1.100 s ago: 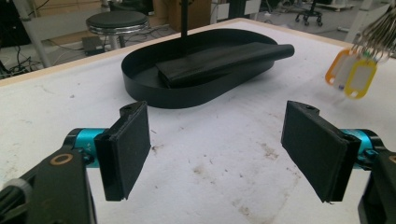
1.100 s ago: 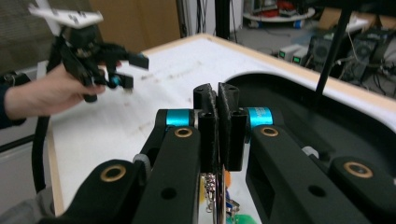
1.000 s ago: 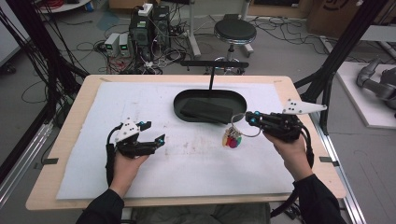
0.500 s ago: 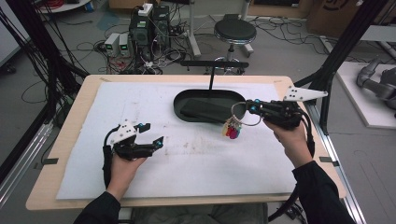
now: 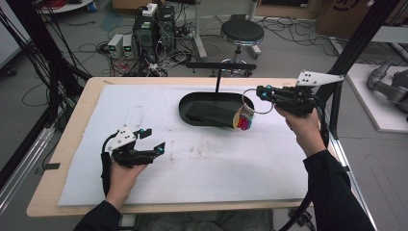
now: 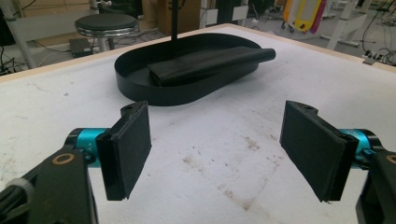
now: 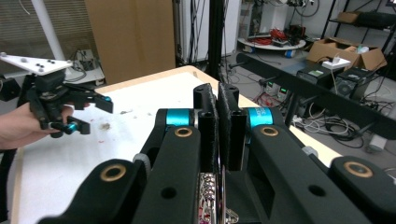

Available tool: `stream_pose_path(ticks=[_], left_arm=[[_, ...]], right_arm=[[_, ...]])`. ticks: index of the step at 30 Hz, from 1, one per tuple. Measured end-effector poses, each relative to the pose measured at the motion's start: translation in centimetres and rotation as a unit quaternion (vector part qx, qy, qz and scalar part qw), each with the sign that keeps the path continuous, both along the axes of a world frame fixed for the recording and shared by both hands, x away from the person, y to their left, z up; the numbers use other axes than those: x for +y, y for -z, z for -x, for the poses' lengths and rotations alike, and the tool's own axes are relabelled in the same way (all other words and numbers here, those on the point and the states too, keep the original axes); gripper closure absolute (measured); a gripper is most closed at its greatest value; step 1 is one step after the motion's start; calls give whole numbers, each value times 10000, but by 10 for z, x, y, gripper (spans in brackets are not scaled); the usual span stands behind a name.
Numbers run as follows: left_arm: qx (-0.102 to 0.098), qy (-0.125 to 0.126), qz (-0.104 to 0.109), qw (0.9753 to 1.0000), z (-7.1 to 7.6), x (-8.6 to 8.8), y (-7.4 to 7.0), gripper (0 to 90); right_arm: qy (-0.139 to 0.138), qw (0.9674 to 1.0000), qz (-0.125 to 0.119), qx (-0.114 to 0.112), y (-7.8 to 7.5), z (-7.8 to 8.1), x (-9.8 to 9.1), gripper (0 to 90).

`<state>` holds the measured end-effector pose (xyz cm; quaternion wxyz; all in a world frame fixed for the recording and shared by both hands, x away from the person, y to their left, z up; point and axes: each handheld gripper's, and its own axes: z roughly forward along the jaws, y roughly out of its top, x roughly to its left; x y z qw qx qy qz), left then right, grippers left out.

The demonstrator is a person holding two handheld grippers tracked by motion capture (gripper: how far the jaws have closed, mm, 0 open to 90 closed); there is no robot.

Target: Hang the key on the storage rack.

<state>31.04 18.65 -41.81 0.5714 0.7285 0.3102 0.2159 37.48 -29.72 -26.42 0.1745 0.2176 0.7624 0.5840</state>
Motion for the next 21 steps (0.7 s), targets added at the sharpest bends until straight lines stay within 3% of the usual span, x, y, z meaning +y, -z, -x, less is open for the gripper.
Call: stream_pose_path(ticks=[7, 21], left_arm=[[3, -21, 15, 10000, 4, 4, 0, 247], [6, -64, 50, 10000, 7, 7, 0, 247]], right_arm=[[32, 10000, 31, -18, -6, -14, 1, 878], [166, 9998, 106, 19, 4, -40, 2, 878]])
